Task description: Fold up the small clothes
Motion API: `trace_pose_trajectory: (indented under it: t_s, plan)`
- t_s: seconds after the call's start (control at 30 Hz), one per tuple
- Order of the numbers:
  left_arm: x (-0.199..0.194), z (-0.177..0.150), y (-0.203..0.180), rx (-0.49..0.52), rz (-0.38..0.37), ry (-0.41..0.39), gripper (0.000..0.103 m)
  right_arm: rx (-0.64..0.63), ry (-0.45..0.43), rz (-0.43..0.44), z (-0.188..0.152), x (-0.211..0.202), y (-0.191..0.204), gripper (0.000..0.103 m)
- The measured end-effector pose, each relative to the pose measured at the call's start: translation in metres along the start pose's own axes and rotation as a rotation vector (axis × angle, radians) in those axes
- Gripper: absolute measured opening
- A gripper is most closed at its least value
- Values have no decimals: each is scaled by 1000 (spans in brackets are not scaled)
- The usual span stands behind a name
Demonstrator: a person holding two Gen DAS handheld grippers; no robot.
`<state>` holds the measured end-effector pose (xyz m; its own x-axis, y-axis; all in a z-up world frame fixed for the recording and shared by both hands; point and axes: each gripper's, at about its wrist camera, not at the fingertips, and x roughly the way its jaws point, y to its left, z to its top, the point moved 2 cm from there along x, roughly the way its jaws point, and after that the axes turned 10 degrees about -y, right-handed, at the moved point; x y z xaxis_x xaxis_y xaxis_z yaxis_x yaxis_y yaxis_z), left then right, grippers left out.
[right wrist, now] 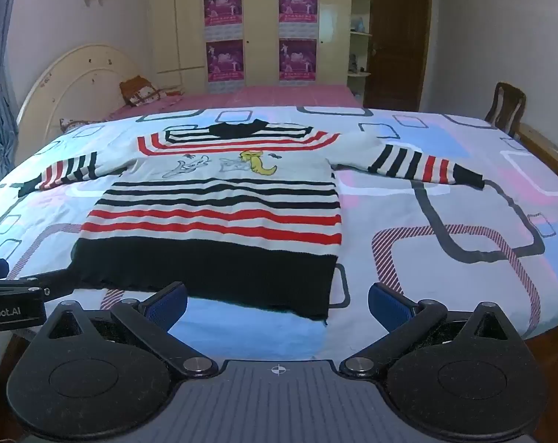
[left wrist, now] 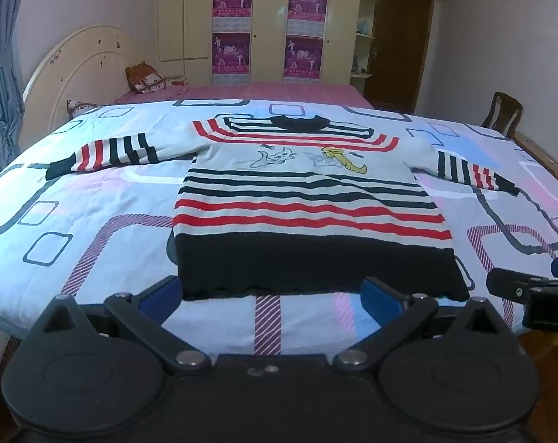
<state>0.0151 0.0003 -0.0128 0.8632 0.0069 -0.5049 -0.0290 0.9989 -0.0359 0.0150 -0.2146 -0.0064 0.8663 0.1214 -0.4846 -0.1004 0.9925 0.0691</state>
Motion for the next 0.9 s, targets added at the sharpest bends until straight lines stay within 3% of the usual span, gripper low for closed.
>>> trace_pose_trajectory:
  t_s: [0.9]
  plan:
    - [-3,-4,1,20,9,5,103,11,7,7,4,-3,1,103]
